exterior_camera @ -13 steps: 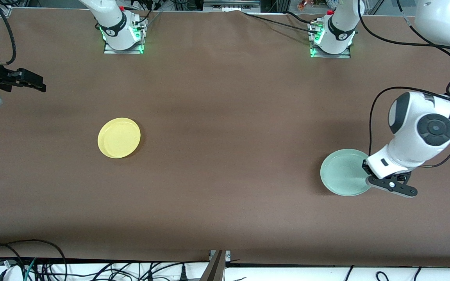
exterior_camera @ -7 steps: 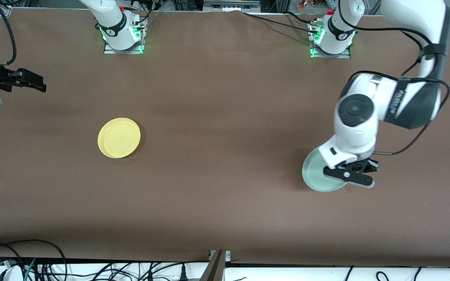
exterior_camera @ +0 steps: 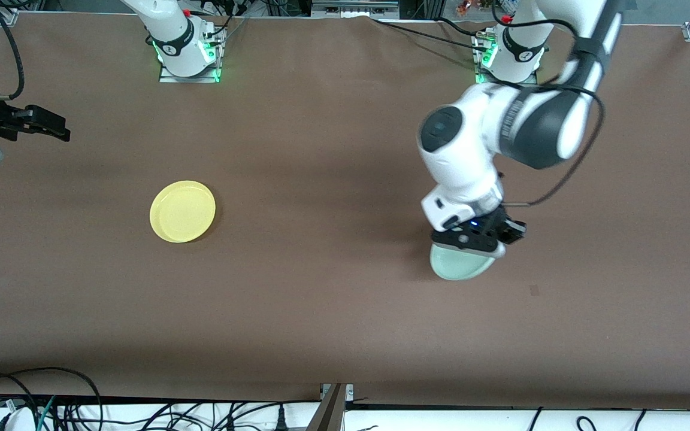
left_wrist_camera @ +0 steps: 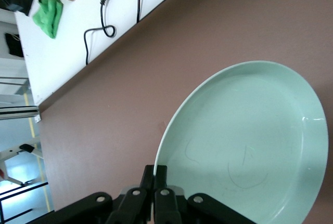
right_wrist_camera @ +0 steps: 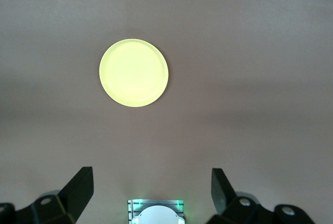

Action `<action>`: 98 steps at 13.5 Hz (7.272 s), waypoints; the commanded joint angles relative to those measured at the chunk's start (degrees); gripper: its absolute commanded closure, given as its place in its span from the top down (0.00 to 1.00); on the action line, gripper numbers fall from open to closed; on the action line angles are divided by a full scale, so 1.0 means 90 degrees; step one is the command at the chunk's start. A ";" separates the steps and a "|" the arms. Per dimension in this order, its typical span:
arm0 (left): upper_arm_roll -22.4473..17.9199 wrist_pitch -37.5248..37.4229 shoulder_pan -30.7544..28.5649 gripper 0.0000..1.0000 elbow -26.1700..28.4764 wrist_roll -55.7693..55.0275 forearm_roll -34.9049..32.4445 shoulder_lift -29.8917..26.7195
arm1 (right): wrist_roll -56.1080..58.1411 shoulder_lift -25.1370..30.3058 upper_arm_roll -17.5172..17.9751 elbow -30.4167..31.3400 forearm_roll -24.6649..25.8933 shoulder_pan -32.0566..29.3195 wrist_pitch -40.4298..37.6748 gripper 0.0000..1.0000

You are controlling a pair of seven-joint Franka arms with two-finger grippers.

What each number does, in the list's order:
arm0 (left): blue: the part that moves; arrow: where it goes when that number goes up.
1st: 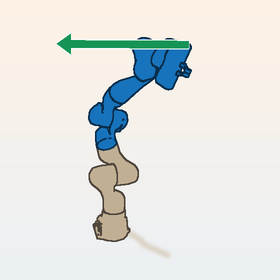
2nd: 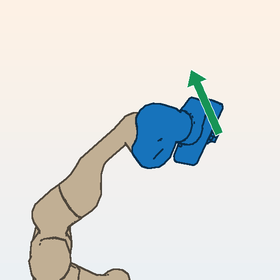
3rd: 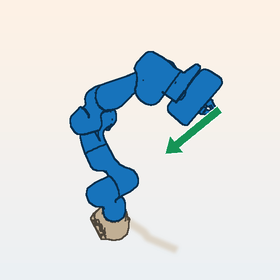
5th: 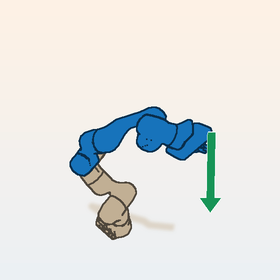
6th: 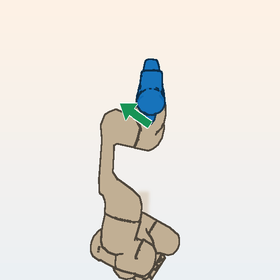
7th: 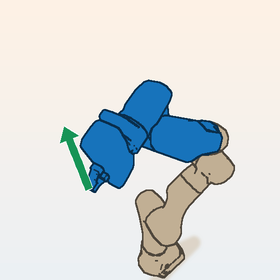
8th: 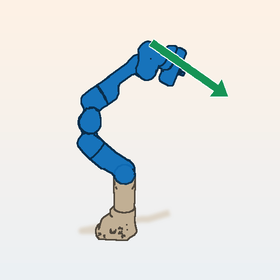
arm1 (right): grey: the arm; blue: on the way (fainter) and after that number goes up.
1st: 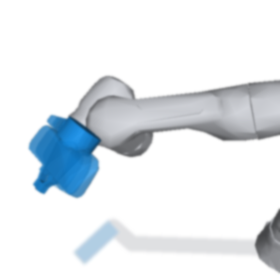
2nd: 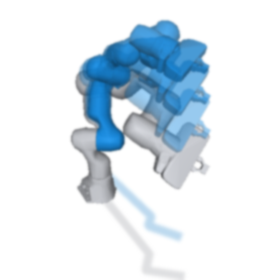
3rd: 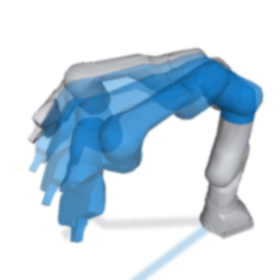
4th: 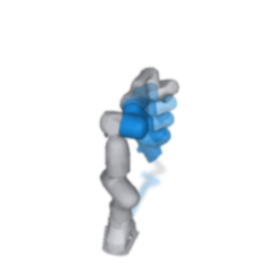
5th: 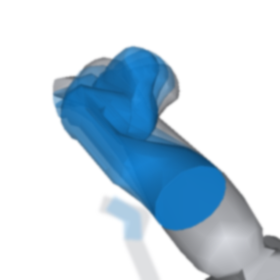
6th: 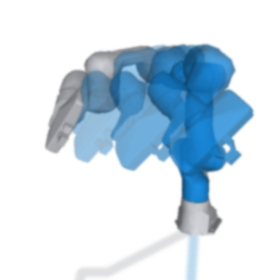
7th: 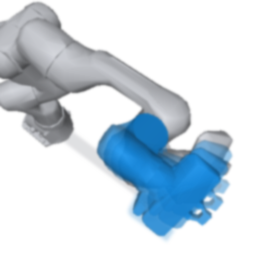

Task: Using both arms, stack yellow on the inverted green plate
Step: 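Carry the green plate toward the table middle with the left gripper, then flip the green plate upside down onto the table with the left gripper, then release the green plate with the left gripper while the right gripper reaches the yellow plate, then grasp the yellow plate rim with the right gripper while the left gripper retracts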

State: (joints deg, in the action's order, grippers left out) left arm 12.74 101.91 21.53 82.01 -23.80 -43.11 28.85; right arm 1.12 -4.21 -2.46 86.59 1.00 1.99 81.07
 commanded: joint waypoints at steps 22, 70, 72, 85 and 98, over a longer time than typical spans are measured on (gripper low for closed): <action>-0.1913 -0.1587 0.4707 0.00 -0.2061 -0.2276 -0.3765 0.3591 | 0.0003 -0.0001 0.0010 -0.0099 -0.0053 0.0170 -0.0043 1.00; 0.1225 0.5679 0.0826 1.00 -0.0948 -0.7639 -0.2360 0.3289 | -0.0037 -0.0214 -0.0048 -0.0060 -0.0160 -0.0074 0.0445 1.00; 0.2369 0.5611 -0.0210 1.00 -0.0860 -0.7629 -0.2281 0.3298 | -0.0066 -0.0420 -0.0019 -0.0060 -0.0072 -0.0045 0.0494 1.00; 0.6990 0.0859 -0.3816 1.00 -0.0831 -0.5218 -0.1714 0.3289 | -0.0017 -0.1122 -0.0039 0.3512 -0.0629 -0.0094 0.5266 1.00; 0.3581 -0.1556 -0.3801 1.00 -0.1602 -0.0103 0.3049 -0.0136 | 0.1866 -0.2325 -0.0039 0.3973 -0.2055 -0.0426 0.6666 0.00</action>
State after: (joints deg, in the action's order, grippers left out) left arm 53.87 90.41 -16.58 67.23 -30.88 -20.25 33.54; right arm 14.75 -25.96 -3.22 121.77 -15.81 -1.45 140.83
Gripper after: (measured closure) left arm 0.000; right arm 0.419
